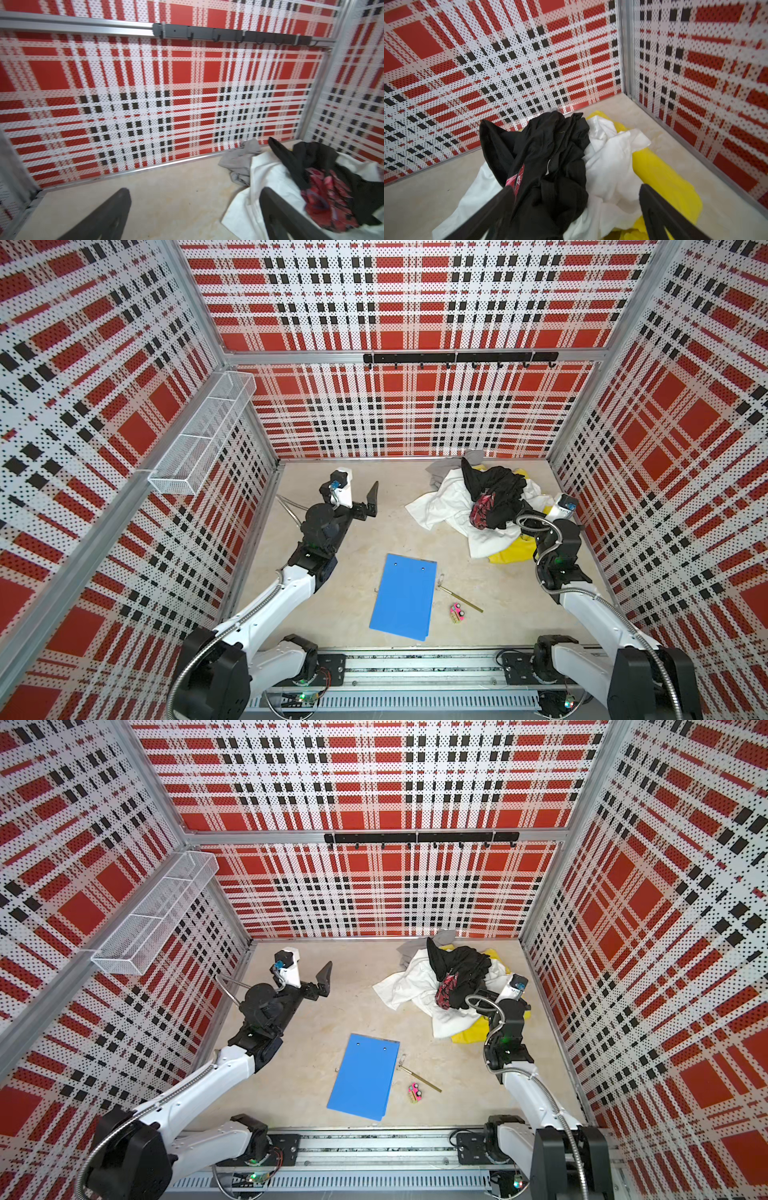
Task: Pick out a specific cloth from the pile
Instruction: 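Reach the right gripper toward the yellow cloth while raising the left arm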
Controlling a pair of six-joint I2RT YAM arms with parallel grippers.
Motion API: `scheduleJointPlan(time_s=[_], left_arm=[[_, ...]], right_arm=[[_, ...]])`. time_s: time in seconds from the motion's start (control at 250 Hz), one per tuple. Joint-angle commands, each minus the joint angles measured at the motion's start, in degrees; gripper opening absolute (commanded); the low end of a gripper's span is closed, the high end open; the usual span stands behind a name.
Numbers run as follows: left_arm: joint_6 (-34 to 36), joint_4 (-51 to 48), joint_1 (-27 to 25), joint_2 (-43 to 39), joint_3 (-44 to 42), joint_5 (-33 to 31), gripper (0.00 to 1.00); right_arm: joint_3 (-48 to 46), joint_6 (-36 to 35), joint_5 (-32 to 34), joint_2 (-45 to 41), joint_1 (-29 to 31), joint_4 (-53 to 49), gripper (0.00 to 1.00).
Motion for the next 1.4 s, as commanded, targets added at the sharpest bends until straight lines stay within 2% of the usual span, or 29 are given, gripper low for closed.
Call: scheduleJointPlan(time_s=[0.0,0.14,0.272,0.32,0.444,0.5,0.576,0.748,0.812,0.88,0.944,1.109,1.145,1.397], left_arm=[[-3.7,-12.8,-1.2,-0.8,6.3,7.5,0.99],[-8.6,-20.0,-2.3,0.6,13.8,16.2,0.99],[-6.1,-26.7,-3.0,2.7,19.6,22.3,0.99],[-4.1,-29.5,-3.2,3.2,21.0,23.9,0.99],[-1.3,-30.5,-3.3,2.3,18.8,24.1,0.99],[-3.8,-29.0,-2.8,1.8,17.7,24.2,0.99],[-5.3,-28.9,-1.9,1.0,17.7,27.8,0.99],[-4.7,-29.3,-2.1,-1.6,16.6,26.1,0.99],[-4.9,-29.1,-2.1,-1.8,16.1,26.6,0.99],[-5.2,-29.1,-2.5,-1.6,16.0,26.7,0.99],[-5.5,-29.1,-2.7,-1.4,16.1,27.3,0.99],[-6.1,-29.1,-3.0,-1.2,16.2,27.8,0.99],[-6.3,-29.1,-3.0,-1.3,16.2,27.7,0.99],[-6.3,-29.1,-3.0,-1.8,16.1,27.0,0.99]], right_arm=[[4.2,7.3,-1.2,2.0,-0.1,-16.0,1.00],[8.8,10.2,-8.1,8.9,-2.2,-21.0,1.00],[10.2,12.8,-3.6,12.6,-3.0,-23.9,1.00],[10.0,14.3,-4.1,13.1,-4.1,-23.4,1.00],[10.7,16.5,-7.2,15.7,-5.5,-21.9,1.00],[11.1,17.4,-7.9,17.0,-5.5,-21.2,1.00],[10.9,18.0,-10.8,18.9,-5.5,-17.7,1.00],[12.3,19.7,-13.1,25.4,-5.5,-13.1,1.00],[13.0,20.3,-12.7,27.3,-5.5,-12.5,0.84],[13.4,21.0,-11.8,28.5,-5.5,-11.7,0.57],[14.1,21.2,-10.4,29.1,-5.5,-12.0,0.38],[15.1,19.9,-6.0,25.5,-5.5,-13.8,0.05],[15.4,19.6,-4.4,23.9,-5.5,-14.8,0.00],[23.2,14.2,11.4,13.6,-5.4,-28.6,0.00]])
